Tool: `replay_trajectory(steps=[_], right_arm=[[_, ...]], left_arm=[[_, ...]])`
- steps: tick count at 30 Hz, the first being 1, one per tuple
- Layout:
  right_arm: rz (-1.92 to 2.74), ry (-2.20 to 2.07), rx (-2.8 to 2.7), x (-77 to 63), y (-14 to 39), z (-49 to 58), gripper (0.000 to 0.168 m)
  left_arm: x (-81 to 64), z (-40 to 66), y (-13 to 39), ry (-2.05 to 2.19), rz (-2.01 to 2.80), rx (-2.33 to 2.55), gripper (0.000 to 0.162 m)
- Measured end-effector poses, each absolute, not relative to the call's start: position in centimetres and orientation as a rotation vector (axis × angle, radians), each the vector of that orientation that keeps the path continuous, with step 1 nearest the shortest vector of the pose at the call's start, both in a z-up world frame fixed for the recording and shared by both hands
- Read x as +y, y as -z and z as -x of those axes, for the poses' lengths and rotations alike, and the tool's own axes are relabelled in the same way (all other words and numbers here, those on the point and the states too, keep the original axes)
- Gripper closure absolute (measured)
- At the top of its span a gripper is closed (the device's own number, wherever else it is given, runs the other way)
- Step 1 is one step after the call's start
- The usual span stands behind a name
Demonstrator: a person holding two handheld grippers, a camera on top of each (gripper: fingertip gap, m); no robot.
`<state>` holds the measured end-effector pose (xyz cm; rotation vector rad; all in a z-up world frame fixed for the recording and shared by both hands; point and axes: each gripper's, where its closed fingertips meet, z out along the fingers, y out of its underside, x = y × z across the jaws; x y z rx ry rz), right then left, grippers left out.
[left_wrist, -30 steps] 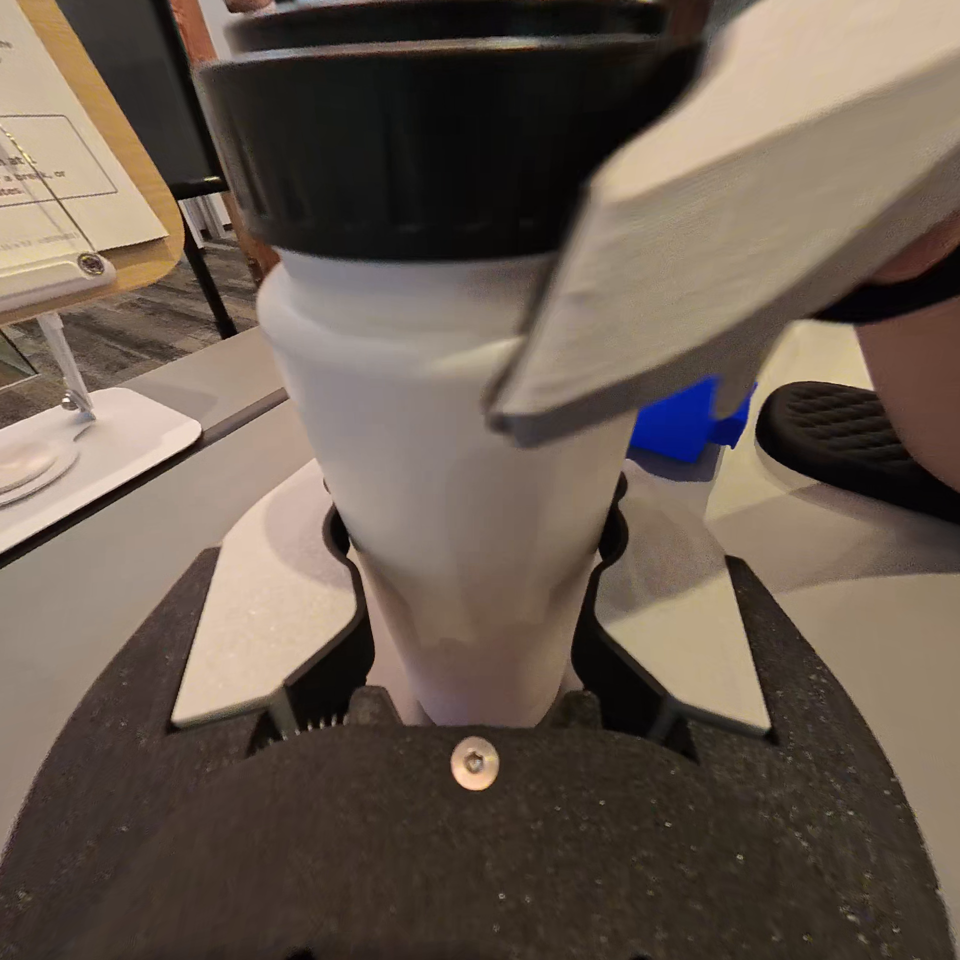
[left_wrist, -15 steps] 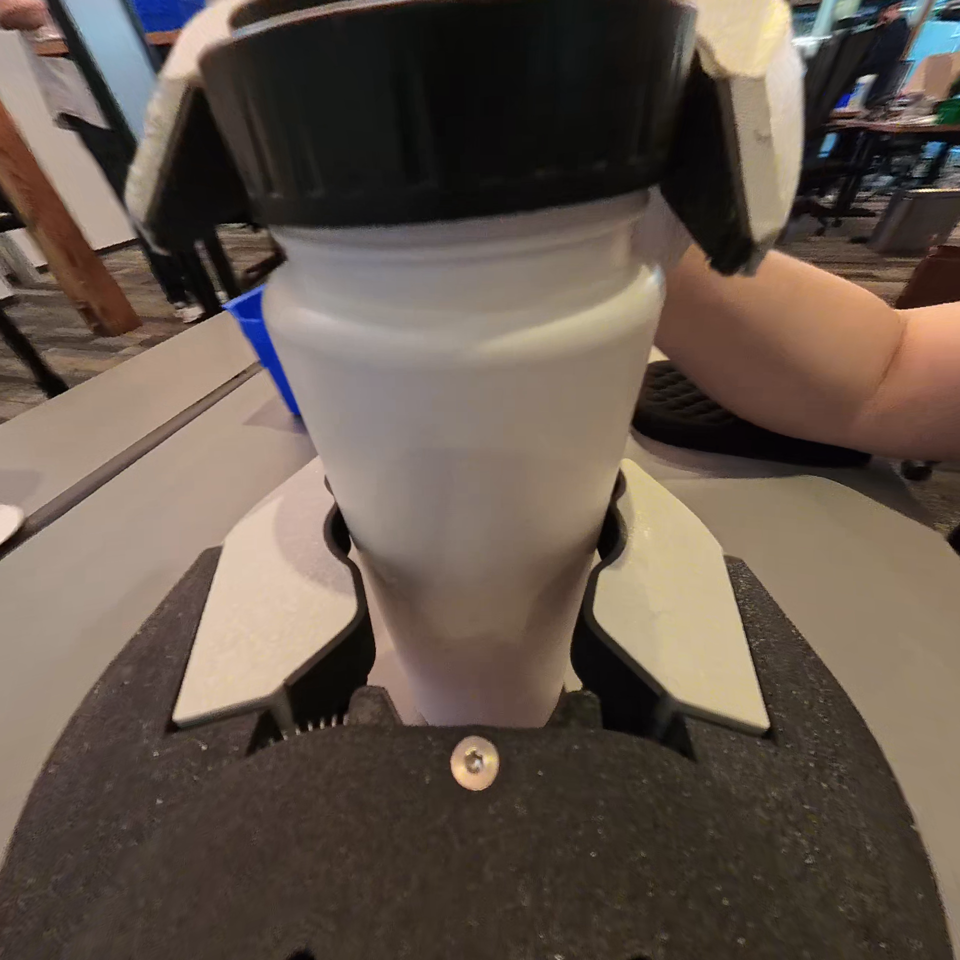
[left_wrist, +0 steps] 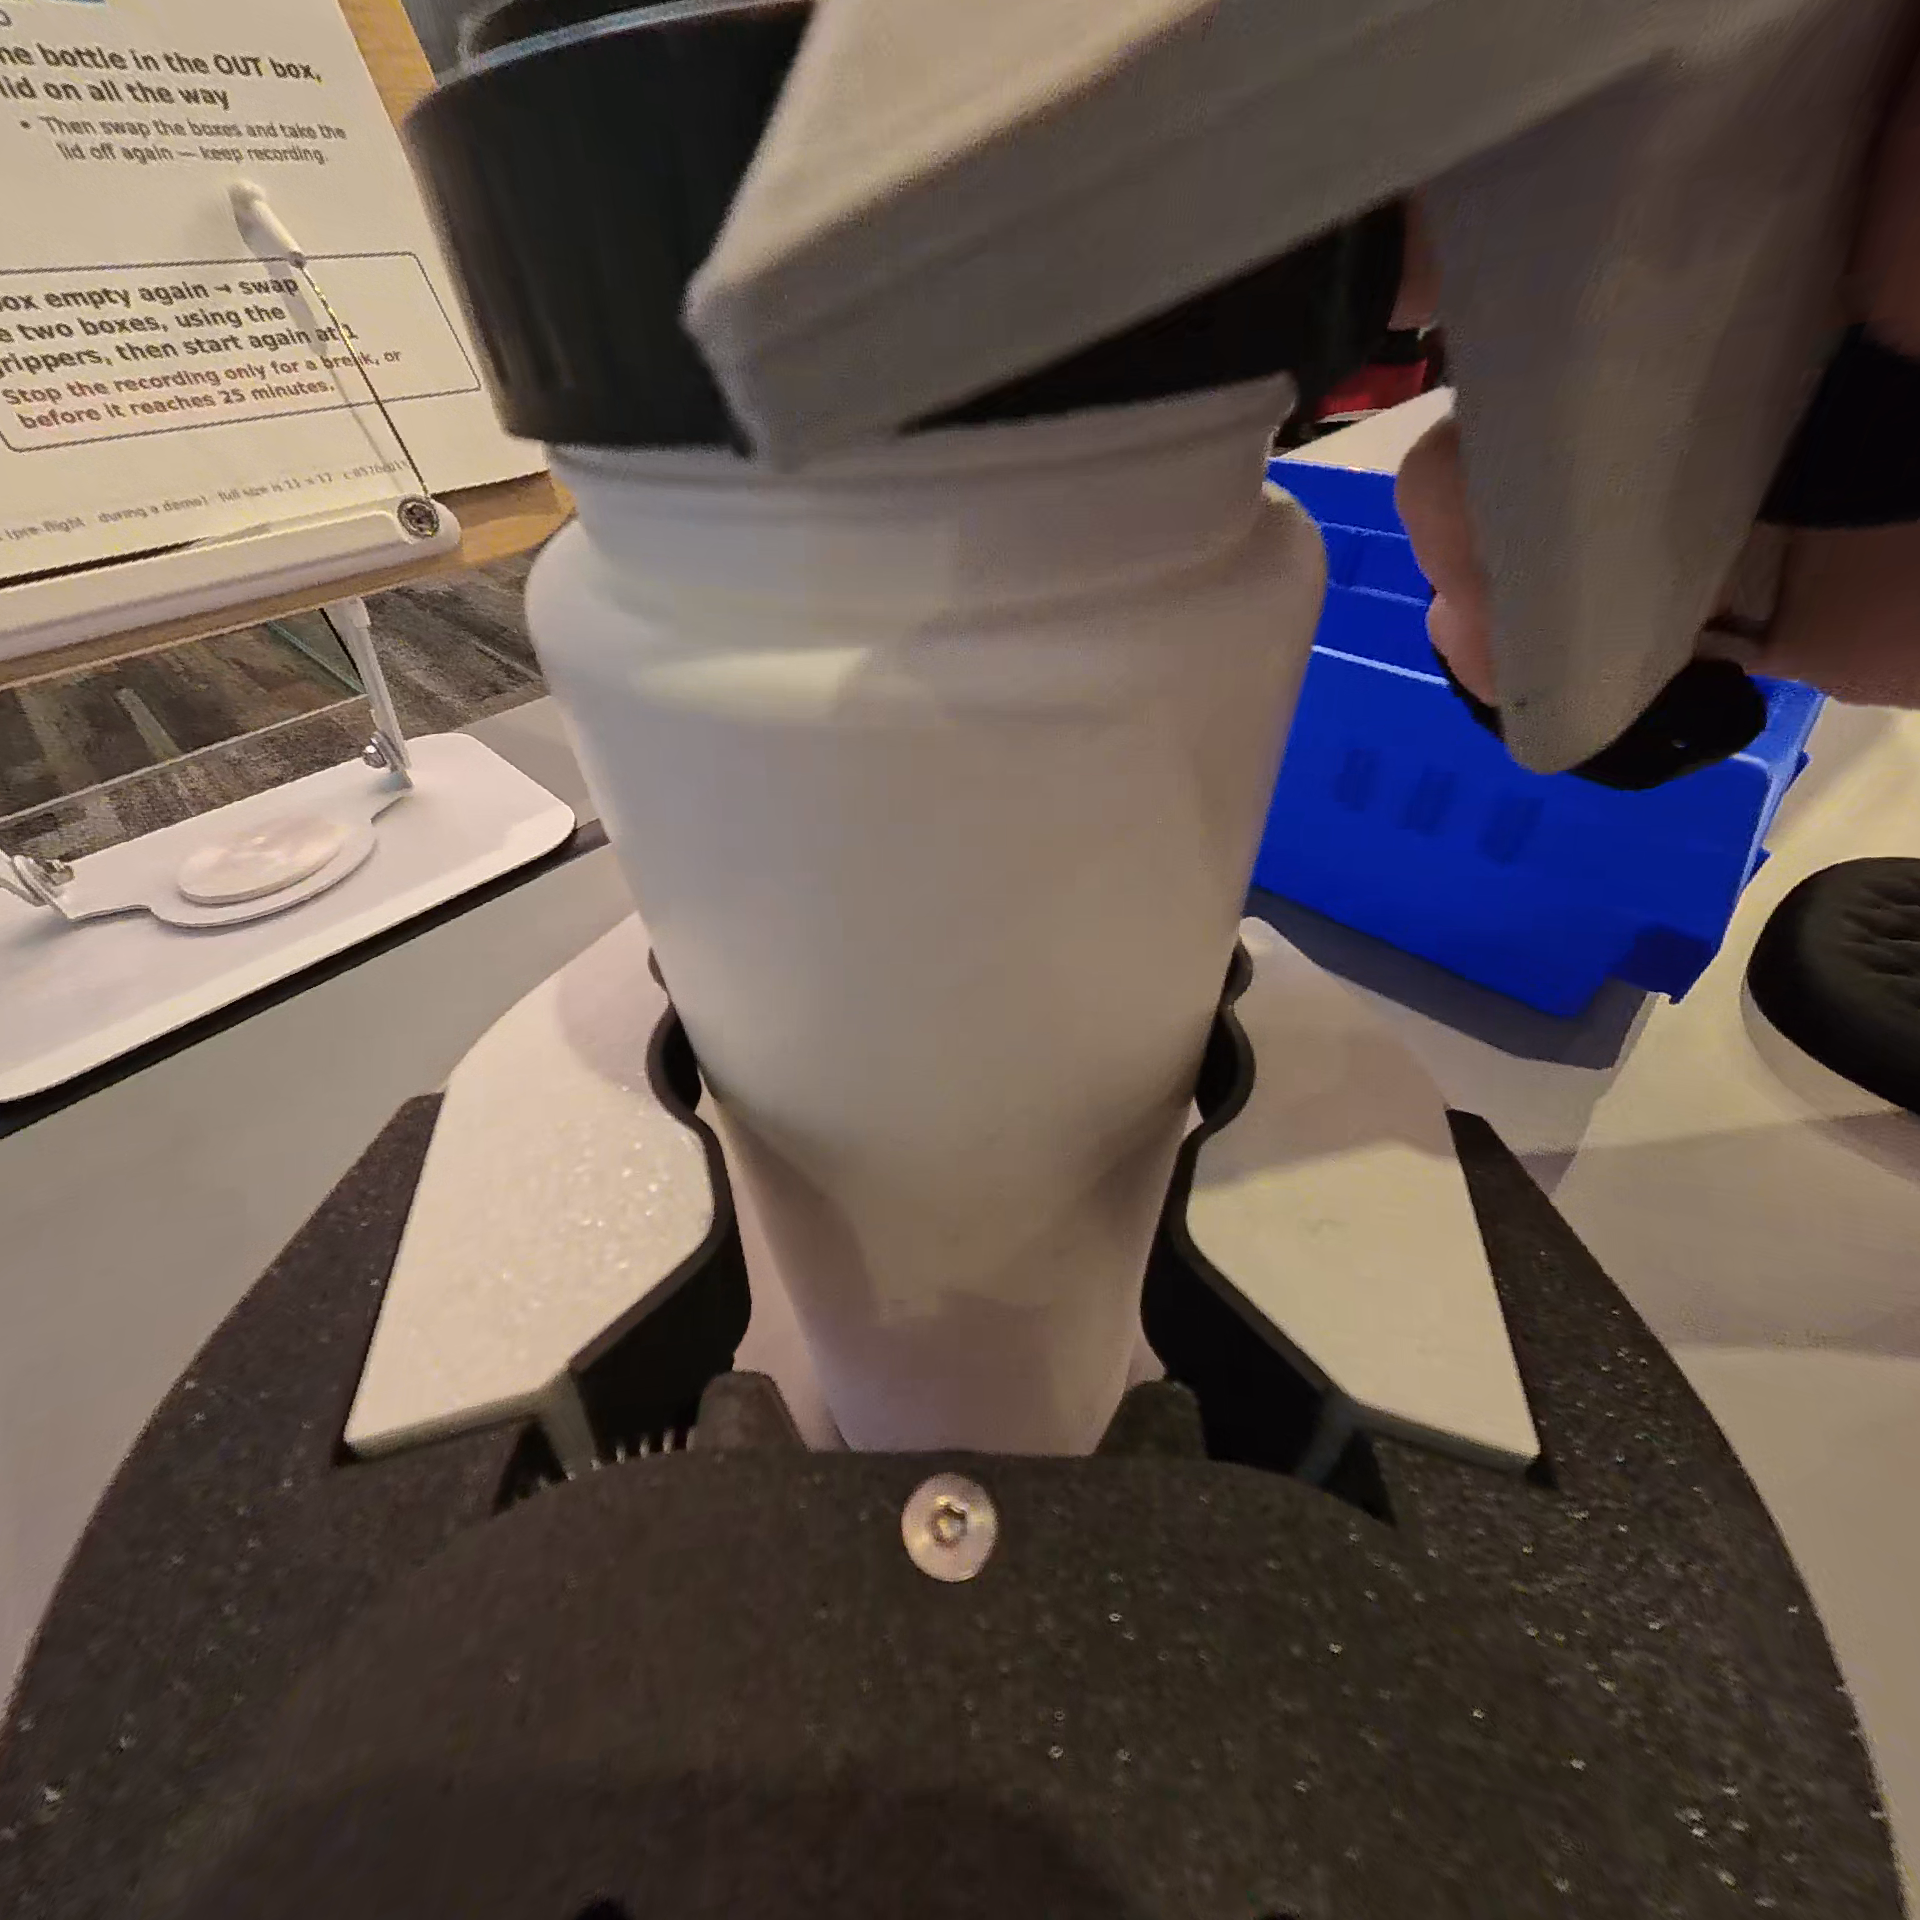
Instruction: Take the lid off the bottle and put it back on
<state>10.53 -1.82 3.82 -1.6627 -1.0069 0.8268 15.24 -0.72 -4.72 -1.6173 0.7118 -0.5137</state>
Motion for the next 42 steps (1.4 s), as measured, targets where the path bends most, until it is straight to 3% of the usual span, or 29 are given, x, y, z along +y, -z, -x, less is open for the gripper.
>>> replay_trajectory(steps=[20, 23, 28, 30, 33, 42], right_arm=[[1.335, -1.095, -1.338, -4.1, -4.2, -12.3, 0.089], [1.501, -0.939, -1.225, -2.7, -4.2, -11.7, 0.074], [1.789, -0.717, -1.021, -1.7, -3.0, -11.7, 0.077], [1.792, -0.698, -0.993, -1.9, -3.1, -11.6, 0.088], [1.784, -0.673, -1.043, -2.1, -3.1, -11.6, 0.089], [1.449, -1.124, -1.494, -6.3, -3.3, -13.0, 0.089]], left_arm=[[-2.1, -17.7, 4.5, 0.624, 1.513, 0.87, 0.067], [-1.6, -17.0, 4.6, 0.644, 1.553, 0.814, 0.067], [-1.3, -16.5, 4.7, 0.617, 1.586, 0.784, 0.067], [-1.2, -16.4, 4.7, 0.611, 1.593, 0.776, 0.067], [-1.3, -16.5, 4.7, 0.62, 1.59, 0.794, 0.067], [-5.2, -18.8, 4.7, 0.905, 1.437, 1.083, 0.067]])
